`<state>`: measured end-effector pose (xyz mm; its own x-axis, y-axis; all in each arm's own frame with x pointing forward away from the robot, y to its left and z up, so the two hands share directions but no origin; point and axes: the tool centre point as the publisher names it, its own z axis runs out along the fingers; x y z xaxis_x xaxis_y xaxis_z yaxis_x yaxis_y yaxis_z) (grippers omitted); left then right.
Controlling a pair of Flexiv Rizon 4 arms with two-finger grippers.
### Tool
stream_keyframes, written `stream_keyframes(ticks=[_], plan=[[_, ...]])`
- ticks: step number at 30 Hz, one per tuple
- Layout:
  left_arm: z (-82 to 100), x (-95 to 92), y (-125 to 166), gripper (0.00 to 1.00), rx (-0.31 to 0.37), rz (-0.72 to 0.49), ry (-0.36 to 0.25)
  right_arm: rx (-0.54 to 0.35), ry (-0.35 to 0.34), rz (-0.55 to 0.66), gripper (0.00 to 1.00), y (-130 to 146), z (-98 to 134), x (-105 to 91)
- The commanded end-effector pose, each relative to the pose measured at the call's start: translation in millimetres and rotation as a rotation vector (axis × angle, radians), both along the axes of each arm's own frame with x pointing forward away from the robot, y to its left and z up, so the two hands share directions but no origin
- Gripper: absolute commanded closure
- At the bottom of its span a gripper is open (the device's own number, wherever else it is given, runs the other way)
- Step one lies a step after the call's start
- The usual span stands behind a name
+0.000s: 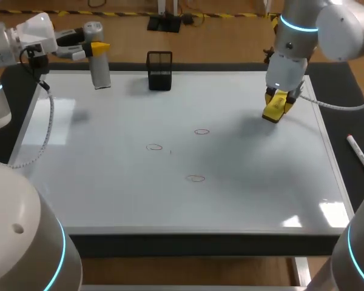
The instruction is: Pick up the inspection probe, press it on each red-marked spot on the whiteboard one by one, put down the probe, pick up the eraser, and wipe off all the red marks.
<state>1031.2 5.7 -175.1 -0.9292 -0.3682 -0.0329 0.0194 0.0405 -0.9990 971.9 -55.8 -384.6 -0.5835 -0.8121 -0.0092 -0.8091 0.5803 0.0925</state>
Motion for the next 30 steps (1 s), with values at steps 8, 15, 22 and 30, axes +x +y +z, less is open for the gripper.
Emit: stream_keyframes(ticks=[8, 15, 22, 30], plan=[[2.8, -33.7, -48, 1.00, -0.029, -0.106, -0.027, -0.002, -0.001, 0.002, 1.00, -1, 1, -0.1], [-0.7, -56.4, -75, 1.00, -0.078, -0.203, -0.034, -0.002, -0.001, 0.002, 1.00, -1, 1, -0.1], [-5.8, -80.0, -96, 1.00, -0.135, -0.285, -0.035, -0.002, -0.001, 0.002, 1.00, -1, 1, -0.1], [-16.4, -101.9, -111, 1.00, -0.139, -0.367, -0.033, -0.002, -0.001, 0.002, 1.00, -1, 1, -0.1]])
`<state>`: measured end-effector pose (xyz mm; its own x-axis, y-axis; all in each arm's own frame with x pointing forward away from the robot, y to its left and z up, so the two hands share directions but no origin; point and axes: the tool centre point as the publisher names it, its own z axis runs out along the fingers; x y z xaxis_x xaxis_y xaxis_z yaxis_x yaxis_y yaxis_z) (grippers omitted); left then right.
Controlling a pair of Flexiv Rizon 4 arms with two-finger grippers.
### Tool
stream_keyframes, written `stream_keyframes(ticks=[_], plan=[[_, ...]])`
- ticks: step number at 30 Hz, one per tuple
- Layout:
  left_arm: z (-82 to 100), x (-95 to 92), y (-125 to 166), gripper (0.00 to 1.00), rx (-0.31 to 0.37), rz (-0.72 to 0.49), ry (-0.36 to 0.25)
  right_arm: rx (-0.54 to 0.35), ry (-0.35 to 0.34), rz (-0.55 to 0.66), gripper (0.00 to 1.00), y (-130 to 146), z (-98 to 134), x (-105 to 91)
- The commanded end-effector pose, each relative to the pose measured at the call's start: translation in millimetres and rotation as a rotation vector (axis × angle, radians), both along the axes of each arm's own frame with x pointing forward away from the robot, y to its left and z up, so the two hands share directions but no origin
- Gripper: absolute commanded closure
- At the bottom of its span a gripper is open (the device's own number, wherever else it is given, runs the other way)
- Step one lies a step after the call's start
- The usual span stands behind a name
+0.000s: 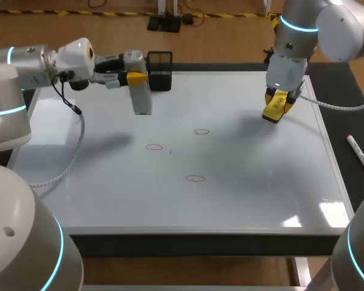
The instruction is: Pick up the inspection probe, press it on each red-marked spot on the whiteboard one by one, put down the probe, pick up the eraser, and wipe off all the red marks.
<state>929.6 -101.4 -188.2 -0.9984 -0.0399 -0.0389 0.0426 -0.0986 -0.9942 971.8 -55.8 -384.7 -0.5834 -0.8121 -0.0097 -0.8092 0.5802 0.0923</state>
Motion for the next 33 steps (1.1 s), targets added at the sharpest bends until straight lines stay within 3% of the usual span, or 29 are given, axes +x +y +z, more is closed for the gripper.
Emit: stream_keyframes(ticks=[1, 9, 33], plan=[[-3.9, -3.5, -6, 1.00, 0.000, -0.036, -0.006, -0.003, 0.000, 0.002, 1.00, -1, 1, 0.0], [-11.6, -26.1, -11, 1.00, -0.004, -0.131, -0.041, -0.003, 0.000, 0.002, 1.00, -1, 1, 0.0], [-53.8, -46.9, -25, 1.00, -0.010, -0.227, 0.029, -0.003, 0.000, 0.002, 1.00, -1, 1, 0.0]])
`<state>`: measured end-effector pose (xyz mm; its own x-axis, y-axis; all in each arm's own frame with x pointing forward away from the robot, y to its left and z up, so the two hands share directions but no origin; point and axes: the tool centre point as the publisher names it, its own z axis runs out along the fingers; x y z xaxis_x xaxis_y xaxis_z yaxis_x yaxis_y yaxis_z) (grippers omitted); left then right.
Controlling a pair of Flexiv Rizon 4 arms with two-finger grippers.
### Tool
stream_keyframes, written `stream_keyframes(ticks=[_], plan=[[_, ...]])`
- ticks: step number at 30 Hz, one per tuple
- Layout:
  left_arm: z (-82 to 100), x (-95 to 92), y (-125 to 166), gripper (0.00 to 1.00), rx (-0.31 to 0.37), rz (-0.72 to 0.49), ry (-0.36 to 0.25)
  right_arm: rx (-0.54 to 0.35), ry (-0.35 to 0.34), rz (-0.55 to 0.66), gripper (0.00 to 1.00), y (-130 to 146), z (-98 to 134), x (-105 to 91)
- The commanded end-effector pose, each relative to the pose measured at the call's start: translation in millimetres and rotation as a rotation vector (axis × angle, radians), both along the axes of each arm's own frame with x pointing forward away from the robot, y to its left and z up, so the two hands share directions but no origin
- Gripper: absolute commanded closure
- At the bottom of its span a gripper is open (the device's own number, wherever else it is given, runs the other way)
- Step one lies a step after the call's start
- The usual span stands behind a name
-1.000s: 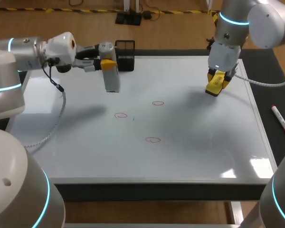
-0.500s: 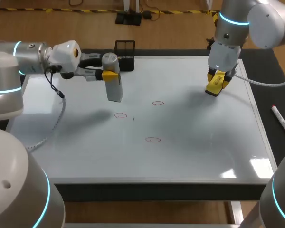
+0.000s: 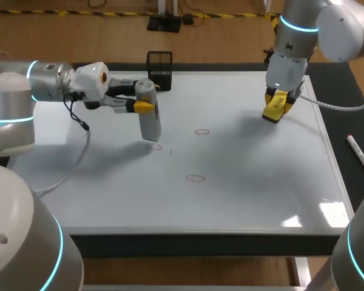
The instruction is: Pick up the inspection probe, press it on each red-marked spot on the whiteboard one by one, put down the probe, pick up the eraser, and wipe off all the red marks.
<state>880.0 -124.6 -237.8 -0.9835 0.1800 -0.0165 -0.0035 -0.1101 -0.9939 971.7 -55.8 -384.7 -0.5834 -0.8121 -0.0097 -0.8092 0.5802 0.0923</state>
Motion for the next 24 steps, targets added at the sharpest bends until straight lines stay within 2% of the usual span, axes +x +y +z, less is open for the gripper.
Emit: stream_keyframes(ticks=[1, 13, 24], plan=[[-5.4, 2.4, -2, 1.00, -0.001, -0.006, 0.010, -0.003, 0.000, 0.002, 1.00, -1, 1, 0.0], [-21.5, 2.2, -2, 1.00, 0.011, -0.001, 0.055, -0.003, 0.000, 0.002, 1.00, -1, 1, 0.0], [-28.1, 2.6, -4, 1.00, 0.019, -0.003, 0.078, -0.003, 0.000, 0.002, 1.00, -1, 1, 0.0]])
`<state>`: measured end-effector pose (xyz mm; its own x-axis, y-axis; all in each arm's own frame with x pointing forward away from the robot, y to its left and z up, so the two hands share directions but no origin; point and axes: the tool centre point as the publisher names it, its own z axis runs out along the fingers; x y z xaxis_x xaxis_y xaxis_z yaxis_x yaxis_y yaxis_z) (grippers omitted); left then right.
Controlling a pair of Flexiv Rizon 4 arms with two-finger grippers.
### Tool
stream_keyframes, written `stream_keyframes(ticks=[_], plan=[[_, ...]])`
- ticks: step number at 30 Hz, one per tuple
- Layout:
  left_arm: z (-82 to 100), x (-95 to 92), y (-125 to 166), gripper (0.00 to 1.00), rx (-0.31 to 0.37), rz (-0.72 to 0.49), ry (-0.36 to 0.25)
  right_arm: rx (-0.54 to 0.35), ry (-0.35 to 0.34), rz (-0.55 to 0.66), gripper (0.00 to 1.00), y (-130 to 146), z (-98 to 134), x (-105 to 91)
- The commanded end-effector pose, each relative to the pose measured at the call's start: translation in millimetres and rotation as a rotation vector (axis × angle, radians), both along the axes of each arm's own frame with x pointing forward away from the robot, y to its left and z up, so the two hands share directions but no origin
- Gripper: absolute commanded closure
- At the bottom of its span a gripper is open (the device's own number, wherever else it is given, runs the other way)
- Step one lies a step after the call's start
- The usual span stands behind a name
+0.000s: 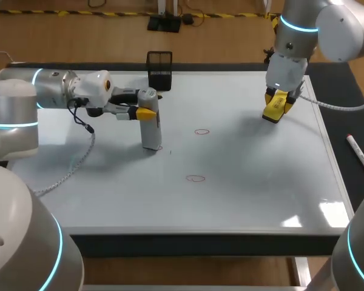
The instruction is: Pick up the inspection probe, press it on each red-marked spot on the whiteboard one by one, put down the probe, pick up the eraser, and wipe off all the red marks.
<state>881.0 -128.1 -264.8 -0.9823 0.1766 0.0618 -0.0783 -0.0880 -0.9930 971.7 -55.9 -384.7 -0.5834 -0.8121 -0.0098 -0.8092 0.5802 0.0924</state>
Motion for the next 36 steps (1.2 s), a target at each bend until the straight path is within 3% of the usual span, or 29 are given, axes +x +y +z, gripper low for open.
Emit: stream_keyframes(ticks=[1, 36], plan=[[-2.2, 2.8, 0.1, 1.00, -0.003, -0.005, 0.002, -0.003, 0.000, 0.002, 1.00, -0.6, 1.0, 0.0], [-9.8, 1.2, -1.9, 1.00, 0.013, -0.015, -0.008, -0.003, 0.000, 0.002, 1.00, -0.6, 1.0, 0.0]])
